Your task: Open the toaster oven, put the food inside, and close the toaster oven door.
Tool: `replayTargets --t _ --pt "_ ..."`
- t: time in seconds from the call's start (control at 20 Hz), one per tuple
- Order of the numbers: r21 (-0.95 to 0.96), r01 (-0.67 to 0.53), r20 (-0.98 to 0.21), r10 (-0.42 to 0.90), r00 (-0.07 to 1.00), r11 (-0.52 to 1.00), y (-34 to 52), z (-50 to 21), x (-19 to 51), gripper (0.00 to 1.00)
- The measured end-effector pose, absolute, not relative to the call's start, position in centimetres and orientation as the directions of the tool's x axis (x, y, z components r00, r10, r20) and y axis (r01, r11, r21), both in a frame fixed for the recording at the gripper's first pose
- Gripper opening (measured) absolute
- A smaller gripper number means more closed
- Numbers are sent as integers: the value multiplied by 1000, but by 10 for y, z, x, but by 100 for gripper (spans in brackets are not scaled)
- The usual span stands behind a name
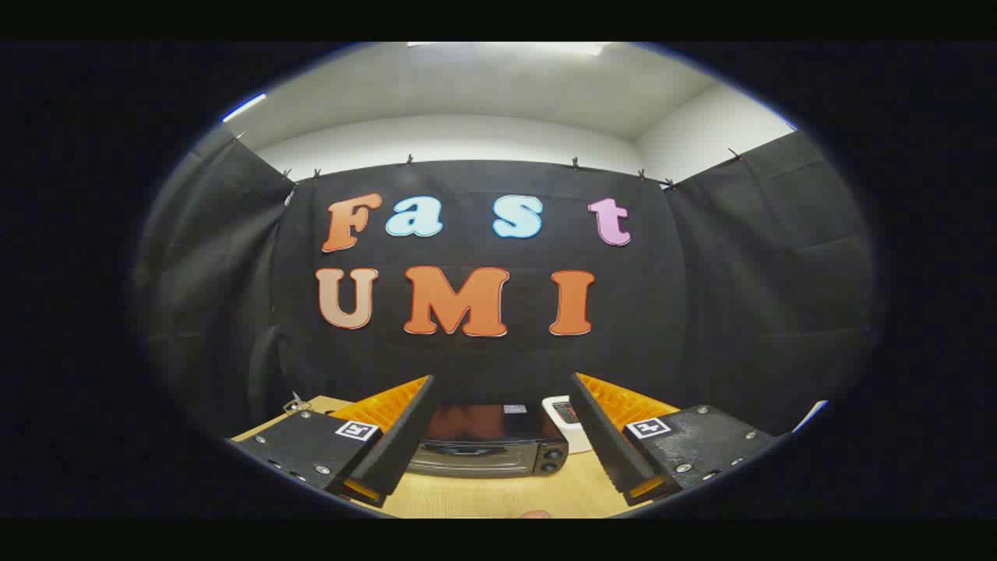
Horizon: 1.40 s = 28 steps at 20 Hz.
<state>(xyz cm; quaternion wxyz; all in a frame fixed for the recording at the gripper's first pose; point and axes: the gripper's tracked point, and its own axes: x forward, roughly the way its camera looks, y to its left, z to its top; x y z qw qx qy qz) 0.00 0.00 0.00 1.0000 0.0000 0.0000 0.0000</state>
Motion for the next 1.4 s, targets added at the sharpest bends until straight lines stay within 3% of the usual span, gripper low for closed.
replayTargets --t 0.9,1.15,1.4 --pt "15 -81 -82 82 993 997 33 -44 25 99" --pt "61 -150 -155 158 975 987 66 -92 47 100" --pt "93 -151 -313 173 934 984 78 -167 85 100"
